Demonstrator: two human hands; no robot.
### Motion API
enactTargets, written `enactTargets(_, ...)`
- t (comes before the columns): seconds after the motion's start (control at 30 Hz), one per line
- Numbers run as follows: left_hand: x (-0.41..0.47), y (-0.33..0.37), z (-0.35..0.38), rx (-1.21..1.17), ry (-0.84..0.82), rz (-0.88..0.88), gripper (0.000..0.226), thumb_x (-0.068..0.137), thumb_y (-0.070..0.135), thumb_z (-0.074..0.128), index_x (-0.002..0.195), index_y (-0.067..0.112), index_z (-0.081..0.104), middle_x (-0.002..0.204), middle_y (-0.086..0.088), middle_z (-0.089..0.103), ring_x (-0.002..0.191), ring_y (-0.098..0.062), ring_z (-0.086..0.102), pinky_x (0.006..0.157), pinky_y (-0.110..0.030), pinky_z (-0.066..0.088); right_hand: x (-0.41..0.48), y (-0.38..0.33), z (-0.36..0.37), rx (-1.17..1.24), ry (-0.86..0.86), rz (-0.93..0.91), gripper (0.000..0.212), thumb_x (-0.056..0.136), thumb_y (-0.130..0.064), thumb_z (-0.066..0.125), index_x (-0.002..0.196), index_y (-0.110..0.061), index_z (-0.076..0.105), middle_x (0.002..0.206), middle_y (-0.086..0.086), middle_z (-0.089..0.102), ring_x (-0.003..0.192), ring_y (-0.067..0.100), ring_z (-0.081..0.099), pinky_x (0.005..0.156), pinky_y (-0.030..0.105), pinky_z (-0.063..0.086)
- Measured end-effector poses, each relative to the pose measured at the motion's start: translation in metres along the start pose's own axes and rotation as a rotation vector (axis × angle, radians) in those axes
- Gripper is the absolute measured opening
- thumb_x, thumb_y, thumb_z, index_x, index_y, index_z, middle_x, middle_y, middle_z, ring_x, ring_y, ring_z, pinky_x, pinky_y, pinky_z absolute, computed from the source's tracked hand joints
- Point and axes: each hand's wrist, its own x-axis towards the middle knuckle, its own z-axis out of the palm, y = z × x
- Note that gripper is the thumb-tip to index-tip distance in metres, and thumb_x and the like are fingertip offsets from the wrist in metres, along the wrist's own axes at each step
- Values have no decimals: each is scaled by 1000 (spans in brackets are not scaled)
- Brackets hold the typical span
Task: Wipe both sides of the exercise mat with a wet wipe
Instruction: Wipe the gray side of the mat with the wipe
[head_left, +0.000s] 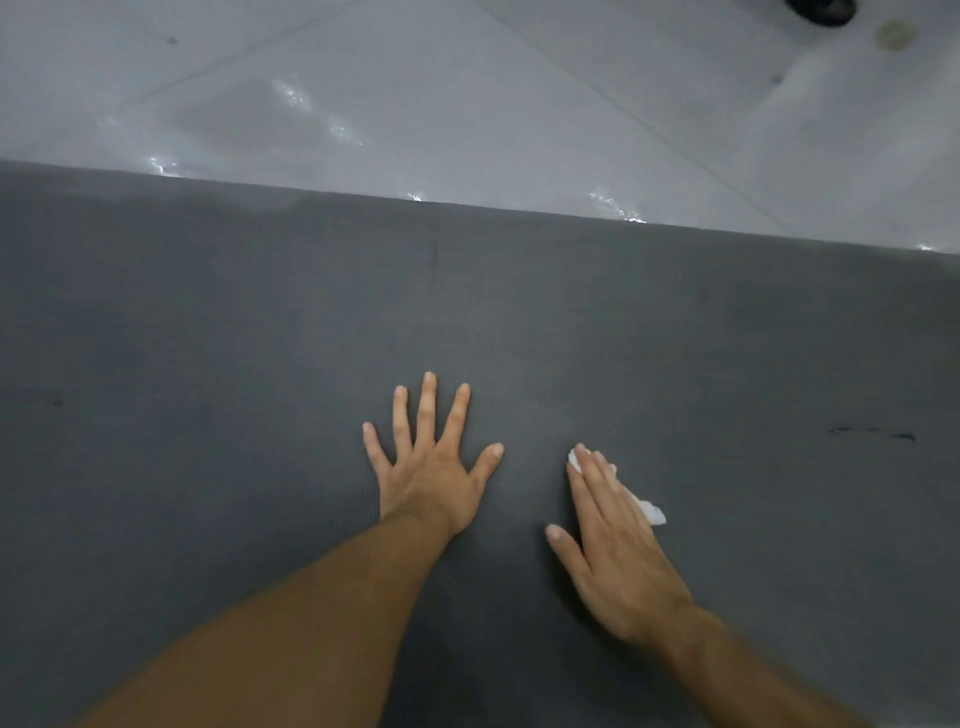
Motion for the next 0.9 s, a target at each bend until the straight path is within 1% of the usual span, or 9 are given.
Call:
enactTargets(0.07, -1, 1, -1, -7, -9, 8, 79, 94, 82, 10, 153, 49, -30, 155, 11, -51, 146, -24, -44, 118, -65, -20, -10, -8, -1, -48, -58, -38, 84, 95, -74, -1, 160, -25, -21, 165, -16, -32, 151, 2, -32, 124, 23, -16)
enactTargets(0.2, -3, 1, -3, 4, -13, 18, 79, 93, 82, 8, 152, 48, -32, 155, 9, -51, 145, -27, -45, 116, -67, -21, 0, -8, -4, -93, -20, -14, 78, 99, -67, 4, 161, -25, -20, 165, -17, -32, 151, 0, -30, 126, 25, -11)
enactTargets(0.27, -4, 0, -1, 7, 8, 16, 79, 92, 83, 7, 152, 49, -32, 155, 8, -51, 145, -29, -45, 116, -68, -20, 14, 1, -3, -84, 84, 89, 79, 99, -64, 6, 163, -21, -12, 169, -11, -24, 155, 5, -23, 126, 28, -9)
enactTargets(0.37, -2, -1, 0, 29, 20, 12, 79, 91, 84, 7, 152, 50, -32, 156, 7, -50, 146, -30, -44, 117, -69, -18, 50, 23, -13, -39, 228, 265, 75, 105, -54, 20, 166, -12, 11, 175, 1, -1, 161, 18, -3, 131, 39, 4)
enactTargets(0.5, 0, -2, 0, 70, 41, 23, 80, 92, 84, 11, 154, 50, -27, 162, 8, -42, 150, -30, -38, 118, -68, -15, 90, 31, -29, 93, 276, 331, 72, 109, -43, 35, 165, -6, 10, 175, 7, 1, 161, 22, -1, 130, 43, 8)
enactTargets(0.6, -6, -8, -5, 113, 57, 46, 82, 94, 82, 19, 157, 49, -20, 166, 10, -33, 154, -27, -29, 123, -63, -8, 102, 4, -29, 129, 210, 183, 71, 110, -39, 36, 165, -6, 7, 175, 6, -3, 161, 20, -5, 129, 38, 4)
enactTargets(0.7, -19, -17, -15, 131, 56, 43, 81, 98, 74, 32, 161, 46, -10, 169, 13, -25, 157, -27, -19, 128, -55, 3, 92, -29, -15, 73, 120, -127, 69, 110, -38, 33, 166, -9, 4, 174, 1, -8, 160, 16, -9, 127, 29, -5)
enactTargets(0.8, -40, -30, -22, 104, -11, -44, 82, 100, 63, 45, 161, 46, -6, 169, 15, -21, 158, -28, -13, 127, -54, 17, 67, -51, 6, -47, -20, -424, 72, 103, -38, 31, 166, -8, 13, 174, 3, 1, 160, 15, -3, 130, 34, 4)
enactTargets(0.9, -59, -37, -25, 94, -112, -115, 87, 100, 56, 52, 160, 48, -10, 167, 16, -28, 158, -28, -17, 124, -55, 26, 51, -49, 13, -140, -12, -481, 71, 95, -43, 40, 157, -9, 43, 168, 4, 30, 155, 18, 30, 126, 36, 28)
